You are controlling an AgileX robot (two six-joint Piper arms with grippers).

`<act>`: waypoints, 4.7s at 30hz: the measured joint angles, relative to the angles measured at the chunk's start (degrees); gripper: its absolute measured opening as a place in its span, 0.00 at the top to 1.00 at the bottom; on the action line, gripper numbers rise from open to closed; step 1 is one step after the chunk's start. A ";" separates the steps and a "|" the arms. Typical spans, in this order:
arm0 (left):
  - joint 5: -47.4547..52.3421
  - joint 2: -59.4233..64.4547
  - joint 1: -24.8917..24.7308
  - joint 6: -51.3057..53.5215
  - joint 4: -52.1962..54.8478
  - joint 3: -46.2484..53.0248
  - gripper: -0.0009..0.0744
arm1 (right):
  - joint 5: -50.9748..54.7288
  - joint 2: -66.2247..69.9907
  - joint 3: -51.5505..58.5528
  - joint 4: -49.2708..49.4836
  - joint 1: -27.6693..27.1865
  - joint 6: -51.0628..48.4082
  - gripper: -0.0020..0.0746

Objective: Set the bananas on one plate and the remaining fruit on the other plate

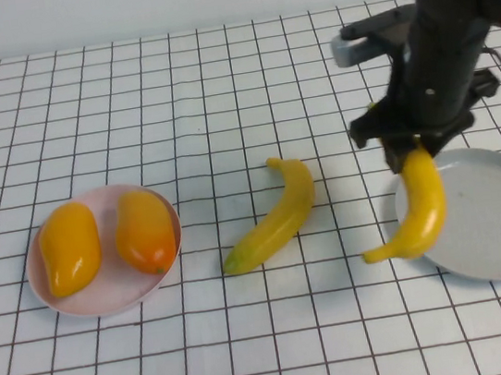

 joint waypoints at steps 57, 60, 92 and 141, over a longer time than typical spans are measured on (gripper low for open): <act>0.00 0.00 0.00 0.00 0.00 0.00 0.99 | 0.57 26.17 -30.26 7.93 3.36 6.86 0.40; 0.00 0.00 0.00 0.00 0.00 0.00 0.99 | 0.57 28.19 -30.74 8.74 3.36 7.08 0.40; 0.00 0.00 0.00 0.00 0.00 0.00 0.99 | 0.62 0.86 2.75 -6.99 -8.61 -9.89 0.56; 0.00 0.00 0.00 0.00 0.00 0.00 0.99 | -42.88 -36.45 37.89 12.77 -4.30 -16.29 0.99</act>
